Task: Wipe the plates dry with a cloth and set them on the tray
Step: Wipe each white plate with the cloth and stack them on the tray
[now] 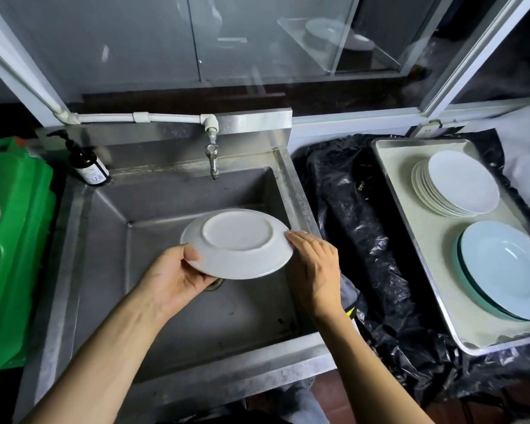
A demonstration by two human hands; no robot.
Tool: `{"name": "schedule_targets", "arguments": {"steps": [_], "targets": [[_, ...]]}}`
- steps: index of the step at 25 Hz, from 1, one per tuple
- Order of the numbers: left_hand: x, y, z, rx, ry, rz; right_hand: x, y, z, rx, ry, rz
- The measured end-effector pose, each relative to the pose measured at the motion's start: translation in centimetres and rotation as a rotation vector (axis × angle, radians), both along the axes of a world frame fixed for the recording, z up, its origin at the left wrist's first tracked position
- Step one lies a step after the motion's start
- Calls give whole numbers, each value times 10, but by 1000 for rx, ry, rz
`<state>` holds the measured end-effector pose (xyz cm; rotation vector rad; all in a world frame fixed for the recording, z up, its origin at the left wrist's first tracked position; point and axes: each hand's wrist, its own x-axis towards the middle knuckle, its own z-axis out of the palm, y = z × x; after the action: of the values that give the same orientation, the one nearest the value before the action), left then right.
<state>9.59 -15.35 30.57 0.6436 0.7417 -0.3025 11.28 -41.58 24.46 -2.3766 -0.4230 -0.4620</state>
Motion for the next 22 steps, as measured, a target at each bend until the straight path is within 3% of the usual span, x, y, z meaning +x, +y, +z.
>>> {"name": "schedule_targets", "arguments": {"steps": [4, 8, 10, 13, 15, 18, 22], "targets": [[9, 6, 4, -90, -24, -19, 6, -2, 19, 29, -94, 20], [25, -6, 6, -134, -21, -220, 5, -5, 34, 35, -80, -168], [34, -20, 2, 18, 1, -271, 3, -11, 39, 192, 65, -297], [45, -46, -4, 486, -60, -293, 1, -40, 42, 425, 164, -470], [53, -64, -4, 700, -144, -302, 2, -65, 44, 522, 225, -537], [69, -108, 8, 754, -356, -433, 8, -106, 48, 631, 297, -588], [101, -188, 19, 826, -442, -485, 27, -173, 47, 700, 310, -670]]}}
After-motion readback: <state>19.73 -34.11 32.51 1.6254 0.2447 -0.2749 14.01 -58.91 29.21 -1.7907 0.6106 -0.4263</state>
